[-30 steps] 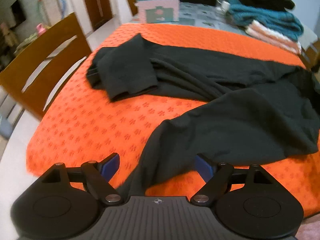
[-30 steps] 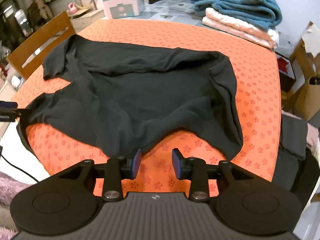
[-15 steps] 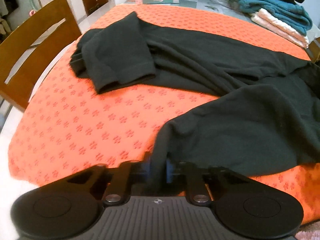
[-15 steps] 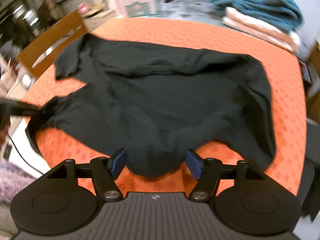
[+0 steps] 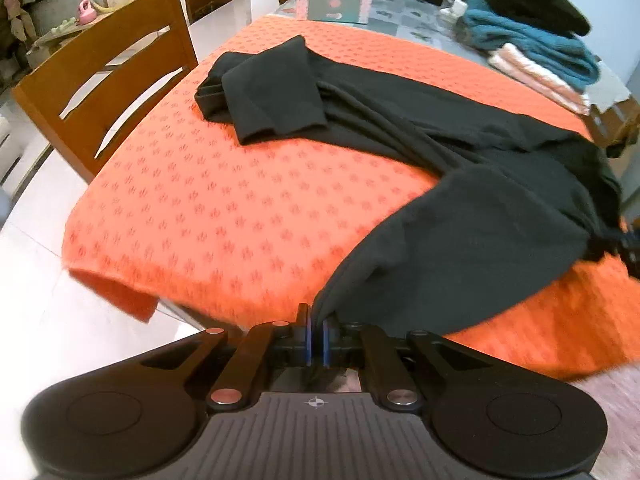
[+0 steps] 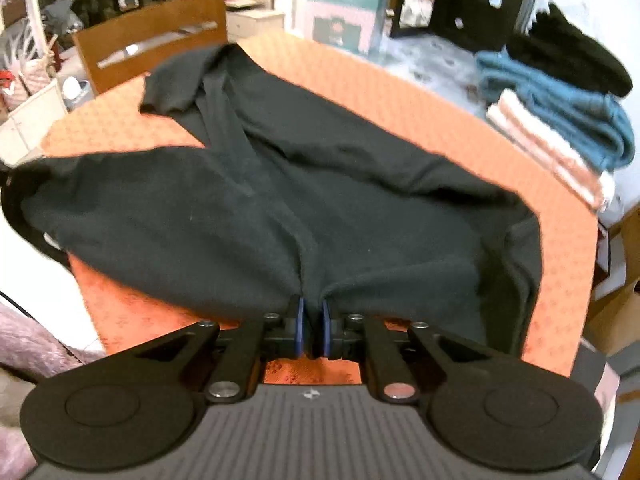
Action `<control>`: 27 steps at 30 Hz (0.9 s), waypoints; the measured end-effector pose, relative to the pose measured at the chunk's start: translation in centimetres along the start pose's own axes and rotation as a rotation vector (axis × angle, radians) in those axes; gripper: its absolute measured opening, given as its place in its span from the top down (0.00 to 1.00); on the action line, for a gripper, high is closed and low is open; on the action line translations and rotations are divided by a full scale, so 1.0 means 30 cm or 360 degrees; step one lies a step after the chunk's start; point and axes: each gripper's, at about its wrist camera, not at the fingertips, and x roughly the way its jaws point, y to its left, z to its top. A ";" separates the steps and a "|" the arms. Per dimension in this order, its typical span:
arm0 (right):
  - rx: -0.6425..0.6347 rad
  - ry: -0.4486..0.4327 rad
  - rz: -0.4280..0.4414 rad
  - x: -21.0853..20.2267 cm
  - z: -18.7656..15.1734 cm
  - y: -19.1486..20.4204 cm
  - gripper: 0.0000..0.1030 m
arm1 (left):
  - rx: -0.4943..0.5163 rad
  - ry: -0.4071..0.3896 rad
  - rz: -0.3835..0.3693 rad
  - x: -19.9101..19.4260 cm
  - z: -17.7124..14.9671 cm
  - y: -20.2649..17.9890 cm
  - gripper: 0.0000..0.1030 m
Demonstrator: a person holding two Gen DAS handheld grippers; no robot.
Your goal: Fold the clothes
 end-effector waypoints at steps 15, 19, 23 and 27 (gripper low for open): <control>-0.0171 0.0158 0.0077 0.030 -0.084 0.006 0.99 | -0.0213 0.0153 -0.0027 0.020 -0.245 -0.026 0.72; -0.0144 0.0160 0.0073 0.020 -0.092 0.007 0.97 | -0.0189 0.0059 -0.0051 -0.014 -0.207 -0.037 0.42; -0.0110 0.0126 0.0076 0.000 -0.077 0.002 0.81 | -0.0167 -0.0016 -0.0017 -0.030 -0.133 -0.035 0.38; -0.0041 0.0074 0.0060 -0.021 -0.047 -0.005 0.67 | -0.0143 -0.0038 0.0013 -0.019 -0.042 -0.006 0.36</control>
